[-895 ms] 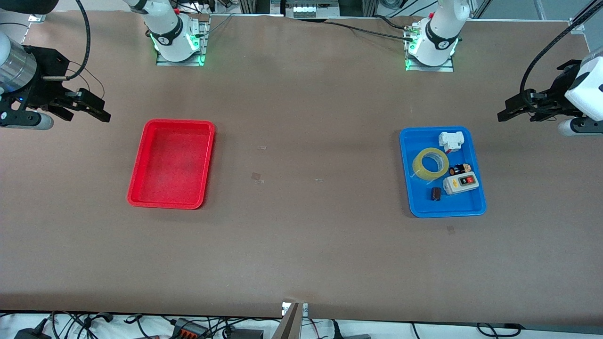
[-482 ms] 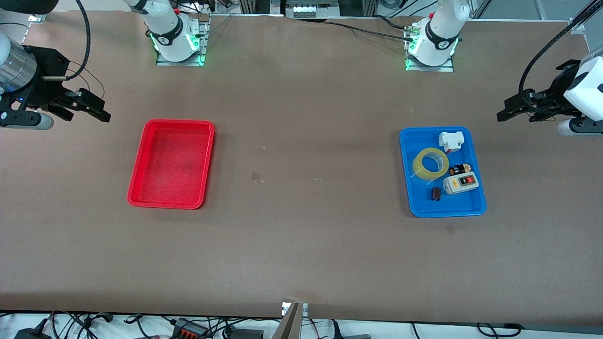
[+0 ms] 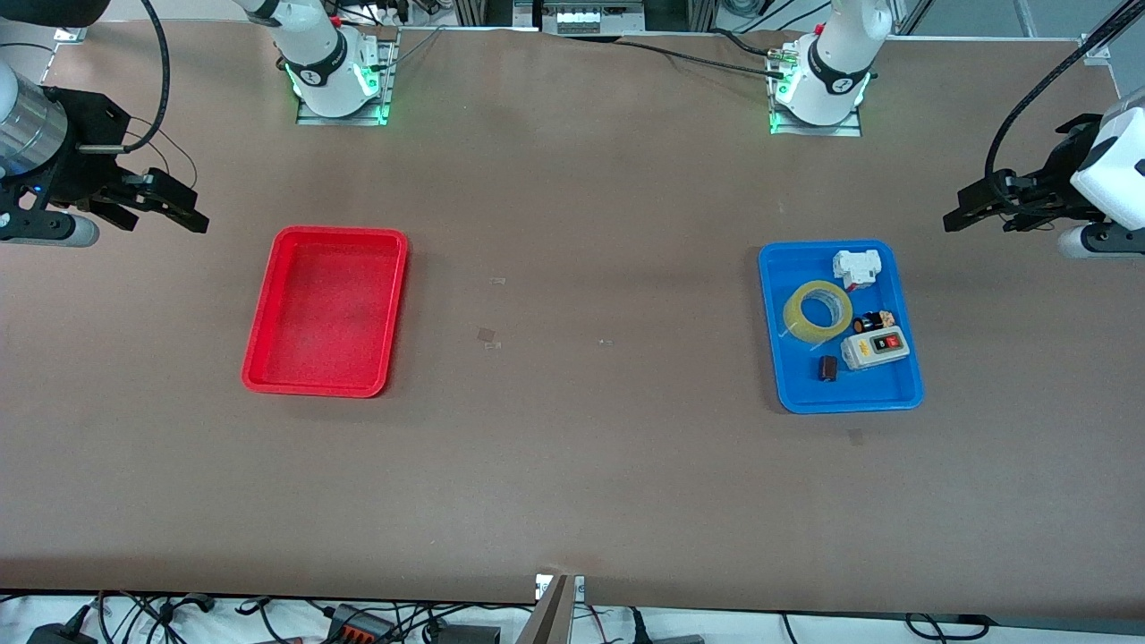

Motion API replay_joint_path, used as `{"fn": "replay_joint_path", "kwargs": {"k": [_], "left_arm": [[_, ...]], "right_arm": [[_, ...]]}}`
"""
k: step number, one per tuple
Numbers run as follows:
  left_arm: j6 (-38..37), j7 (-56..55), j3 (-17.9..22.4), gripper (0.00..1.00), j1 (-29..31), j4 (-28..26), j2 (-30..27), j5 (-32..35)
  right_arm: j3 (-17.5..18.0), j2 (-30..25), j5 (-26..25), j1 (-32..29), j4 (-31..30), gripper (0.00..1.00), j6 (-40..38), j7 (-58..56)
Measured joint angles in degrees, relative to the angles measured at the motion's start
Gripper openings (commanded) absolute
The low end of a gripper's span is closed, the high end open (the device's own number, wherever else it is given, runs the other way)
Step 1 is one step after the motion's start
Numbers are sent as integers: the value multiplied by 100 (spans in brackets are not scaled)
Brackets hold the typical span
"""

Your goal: Place and move tape with both arms

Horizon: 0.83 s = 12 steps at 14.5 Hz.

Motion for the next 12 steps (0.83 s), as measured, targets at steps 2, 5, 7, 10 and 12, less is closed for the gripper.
{"fn": "replay_joint_path", "kwargs": {"k": [2, 5, 7, 10, 12], "left_arm": [[17, 0, 0, 100, 1, 0, 44, 0], [0, 0, 2, 100, 7, -12, 228, 2], [-17, -12, 24, 100, 45, -53, 443, 3], [126, -11, 46, 100, 167, -315, 707, 5], [635, -12, 31, 100, 161, -688, 781, 5]], "right_arm": [[0, 0, 0, 1, 0, 98, 0, 0], [0, 0, 0, 1, 2, 98, 1, 0], [1, 0, 0, 2, 2, 98, 1, 0], [1, 0, 0, 3, 3, 98, 3, 0], [2, 0, 0, 3, 3, 98, 4, 0]]}}
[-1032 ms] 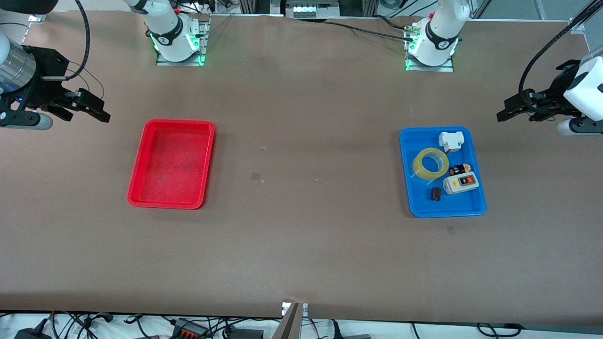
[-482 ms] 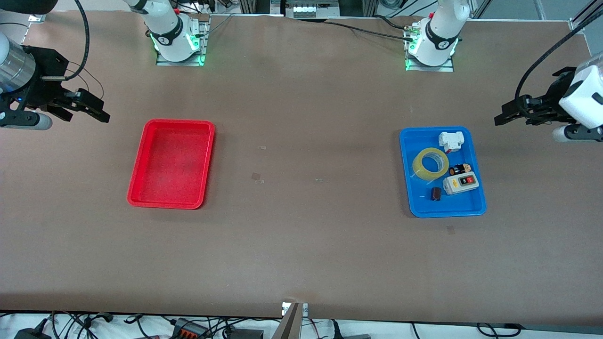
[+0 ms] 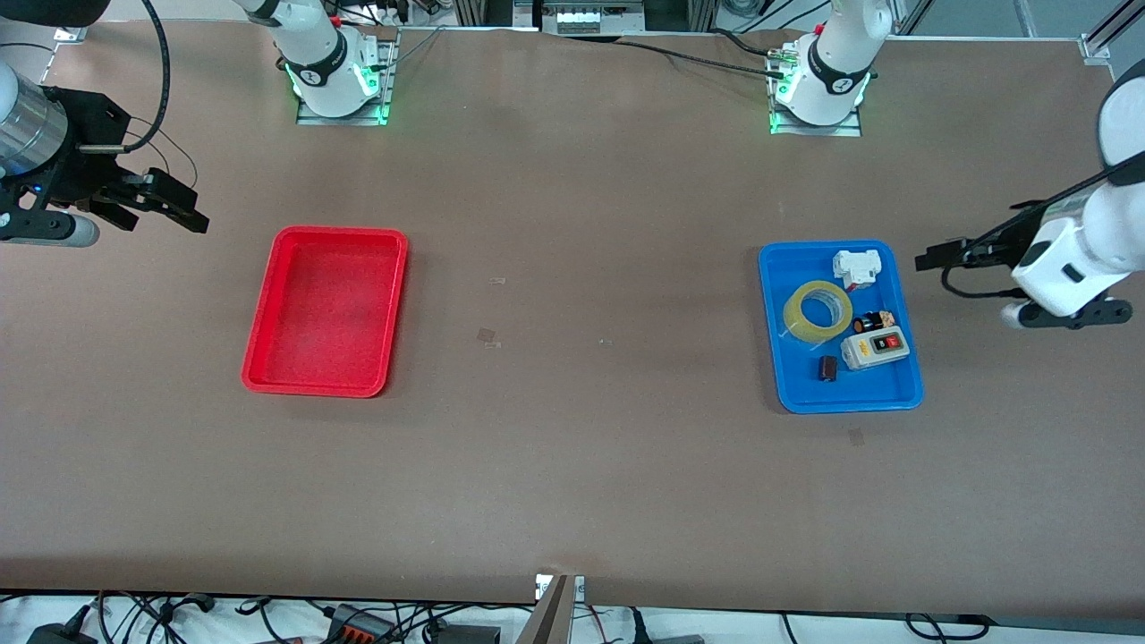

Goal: Place and move tape with both arms
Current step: 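Reach the left gripper over the yellow tape roll in the blue tray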

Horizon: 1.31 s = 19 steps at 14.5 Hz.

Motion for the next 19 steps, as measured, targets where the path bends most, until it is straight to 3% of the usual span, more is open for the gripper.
{"fn": "replay_joint_path", "kwargs": {"k": [8, 12, 19], "left_arm": [[2283, 0, -92, 100, -107, -1832, 13, 0], [3055, 0, -110, 100, -115, -2551, 13, 0], [3460, 2, -131, 100, -178, -2917, 383, 1]], "right_arm": [[1, 19, 0, 1, 0, 98, 1, 0], [1, 19, 0, 2, 0, 98, 1, 0], [1, 21, 0, 2, 0, 98, 1, 1]]}}
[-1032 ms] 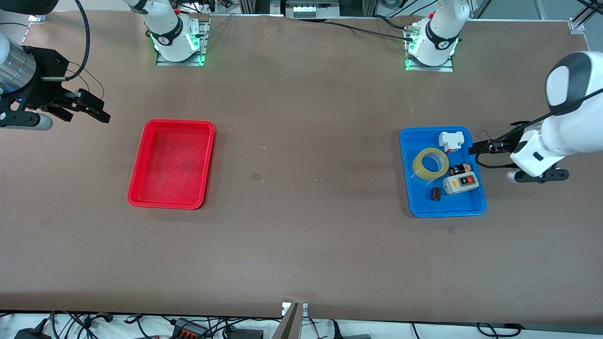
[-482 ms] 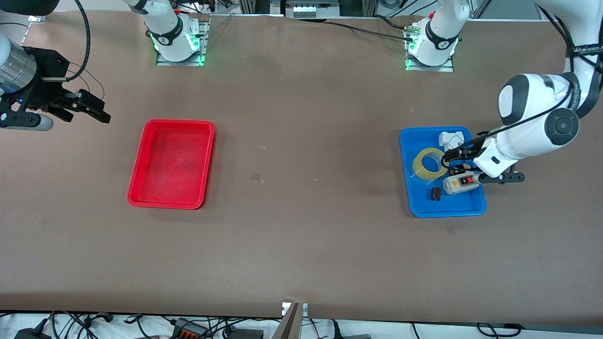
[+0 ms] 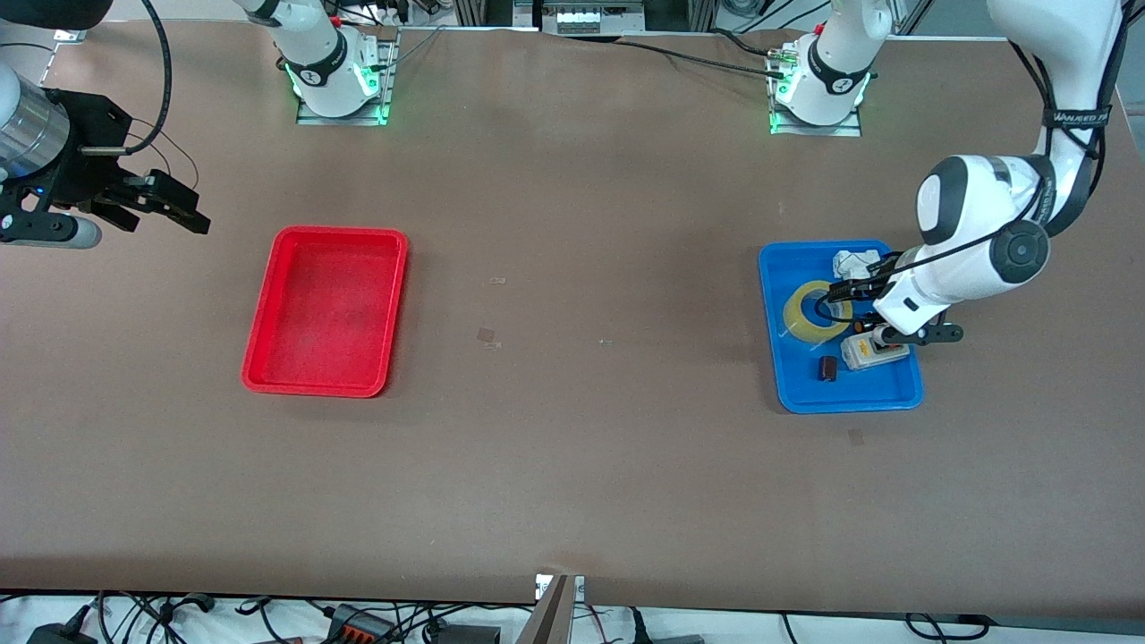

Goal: Place and move tape with both arms
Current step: 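Reach the left gripper over the yellow tape roll in the blue tray, then lower the left gripper and grasp the tape roll's rim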

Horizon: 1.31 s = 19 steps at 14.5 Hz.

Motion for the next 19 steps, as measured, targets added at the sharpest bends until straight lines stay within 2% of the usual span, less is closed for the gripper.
{"fn": "replay_joint_path", "kwargs": {"k": [11, 13, 16, 19], "left_arm": [[213, 0, 19, 99, -33, 4, 671, 0], [232, 0, 28, 87, -30, 5, 757, 0], [251, -1, 36, 51, -29, 11, 828, 0], [251, -1, 41, 29, -28, 21, 826, 1]], "right_arm": [[0, 34, 0, 0, 0, 98, -2, 1], [0, 50, 0, 0, 0, 98, -2, 2], [0, 54, 0, 0, 0, 98, -2, 2], [0, 54, 0, 0, 0, 98, -2, 2]]}}
